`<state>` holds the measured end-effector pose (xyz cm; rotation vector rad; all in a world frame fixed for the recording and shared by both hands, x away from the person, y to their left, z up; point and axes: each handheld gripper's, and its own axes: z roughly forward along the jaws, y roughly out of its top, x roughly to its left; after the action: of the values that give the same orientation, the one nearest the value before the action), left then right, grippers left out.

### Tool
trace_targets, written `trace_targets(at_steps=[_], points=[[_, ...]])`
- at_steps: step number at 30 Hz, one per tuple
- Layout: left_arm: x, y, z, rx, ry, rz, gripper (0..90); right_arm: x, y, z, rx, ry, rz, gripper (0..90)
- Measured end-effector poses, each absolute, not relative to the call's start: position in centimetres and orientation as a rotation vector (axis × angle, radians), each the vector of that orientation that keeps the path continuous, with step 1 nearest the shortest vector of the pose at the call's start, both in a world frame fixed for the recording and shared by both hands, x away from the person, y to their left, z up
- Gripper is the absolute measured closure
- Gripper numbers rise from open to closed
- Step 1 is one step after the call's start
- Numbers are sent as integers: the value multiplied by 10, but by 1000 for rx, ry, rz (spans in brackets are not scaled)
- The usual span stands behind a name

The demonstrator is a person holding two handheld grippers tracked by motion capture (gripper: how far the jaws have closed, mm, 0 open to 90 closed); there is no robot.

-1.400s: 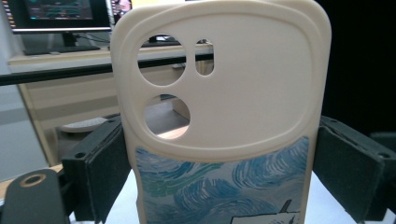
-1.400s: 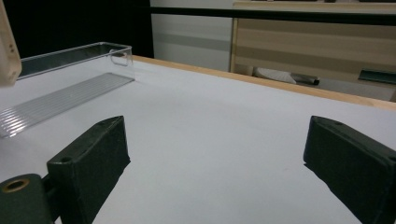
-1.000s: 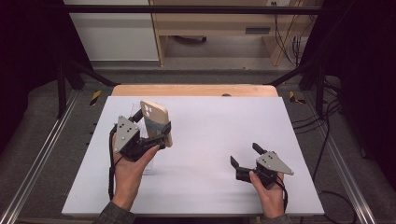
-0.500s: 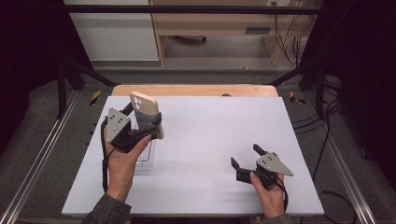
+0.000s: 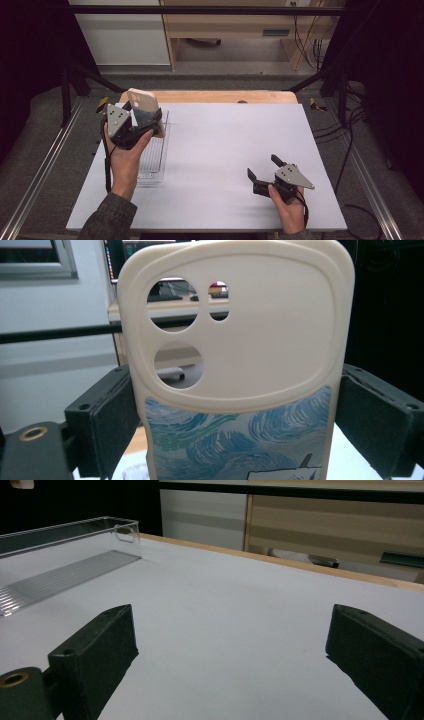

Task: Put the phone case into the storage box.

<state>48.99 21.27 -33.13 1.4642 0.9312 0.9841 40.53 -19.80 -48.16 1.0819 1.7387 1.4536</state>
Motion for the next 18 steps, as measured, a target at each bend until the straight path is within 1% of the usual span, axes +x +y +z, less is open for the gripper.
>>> trace_targets(at_steps=[7, 18], points=[[500, 213, -326, 1452, 961, 1028, 95, 405, -196, -482, 1081, 1737, 1454, 57], [517, 223, -331, 1418, 1059, 1027, 97, 405, -197, -482, 1085, 1729, 1455, 58]])
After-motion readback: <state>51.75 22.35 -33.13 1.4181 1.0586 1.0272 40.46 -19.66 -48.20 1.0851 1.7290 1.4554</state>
